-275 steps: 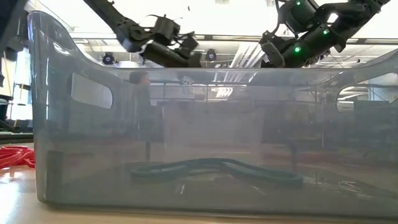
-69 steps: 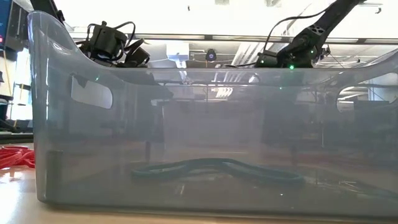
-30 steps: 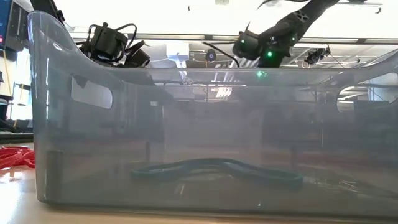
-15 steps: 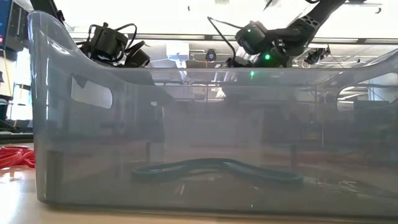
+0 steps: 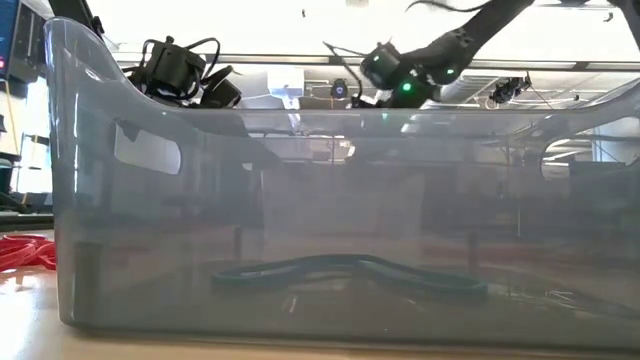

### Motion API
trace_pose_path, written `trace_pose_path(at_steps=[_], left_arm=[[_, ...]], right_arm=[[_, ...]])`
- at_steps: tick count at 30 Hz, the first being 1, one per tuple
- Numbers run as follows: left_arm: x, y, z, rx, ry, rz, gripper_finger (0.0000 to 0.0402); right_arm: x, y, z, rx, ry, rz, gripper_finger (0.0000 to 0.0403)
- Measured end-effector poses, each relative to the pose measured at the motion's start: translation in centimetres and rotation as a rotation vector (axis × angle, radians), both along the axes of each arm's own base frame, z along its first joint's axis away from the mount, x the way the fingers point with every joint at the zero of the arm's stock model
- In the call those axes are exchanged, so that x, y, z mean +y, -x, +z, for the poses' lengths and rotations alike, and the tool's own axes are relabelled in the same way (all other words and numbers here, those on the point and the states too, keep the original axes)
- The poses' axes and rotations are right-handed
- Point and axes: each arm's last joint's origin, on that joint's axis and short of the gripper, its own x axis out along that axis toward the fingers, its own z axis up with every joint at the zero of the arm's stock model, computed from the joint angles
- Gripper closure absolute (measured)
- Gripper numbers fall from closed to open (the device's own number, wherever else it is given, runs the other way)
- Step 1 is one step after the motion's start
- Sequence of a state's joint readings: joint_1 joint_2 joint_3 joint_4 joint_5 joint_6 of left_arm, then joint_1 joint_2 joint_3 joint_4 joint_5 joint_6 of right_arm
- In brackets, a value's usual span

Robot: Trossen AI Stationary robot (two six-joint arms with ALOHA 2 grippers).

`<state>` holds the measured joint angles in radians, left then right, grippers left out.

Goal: Sort rubber bands into baskets
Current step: Put the black rubber band into the white bin

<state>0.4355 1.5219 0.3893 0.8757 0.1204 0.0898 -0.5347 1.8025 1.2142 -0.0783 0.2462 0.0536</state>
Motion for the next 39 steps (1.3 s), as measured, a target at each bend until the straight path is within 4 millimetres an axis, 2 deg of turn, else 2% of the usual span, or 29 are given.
trace_pose_path(at_steps=[5,9,12,19,22,25,29,30,35,39], left_arm=[[0.0,0.0,0.0,0.002,0.001,0.000,0.0402],[0.0,0.0,0.0,0.000,0.006,0.001,0.0401],[0.0,0.0,0.0,0.000,0.007,0.002,0.0401],[0.0,0.0,0.0,-0.002,0.014,0.004,0.0402],[0.0,0.0,0.0,-0.007,0.031,0.008,0.0401],[0.0,0.0,0.0,-0.011,0.042,-0.002,0.0402],[-0.2,-0.1,0.0,-0.026,0.064,-0.059,0.0402],[-0.2,-0.1,0.2,-0.037,0.061,-0.066,0.0402],[-0.2,-0.2,0.6,-0.084,0.046,-0.099,0.0401],[-0.3,-0.2,0.6,-0.083,0.056,-0.098,0.0402]], right_arm=[[-1.5,-1.3,-0.5,0.007,-0.071,0.048,0.0403],[-1.7,-1.5,-0.6,0.037,-0.098,0.053,0.0395],[-1.6,-1.4,-0.7,0.069,-0.115,0.055,0.0365],[-1.2,-1.5,-0.8,0.086,-0.124,0.067,0.0254],[-1.1,-1.4,-0.6,0.091,-0.118,0.077,0.0236],[-0.9,-1.5,-0.3,0.106,-0.091,0.102,0.0266],[-0.5,-1.9,-0.2,0.083,-0.085,0.133,0.0371],[-0.3,-2.2,-0.1,0.067,-0.075,0.156,0.0386],[1.9,-2.9,-0.1,0.016,-0.047,0.232,0.0395],[4.7,-2.0,0.1,-0.046,-0.025,0.278,0.0400]])
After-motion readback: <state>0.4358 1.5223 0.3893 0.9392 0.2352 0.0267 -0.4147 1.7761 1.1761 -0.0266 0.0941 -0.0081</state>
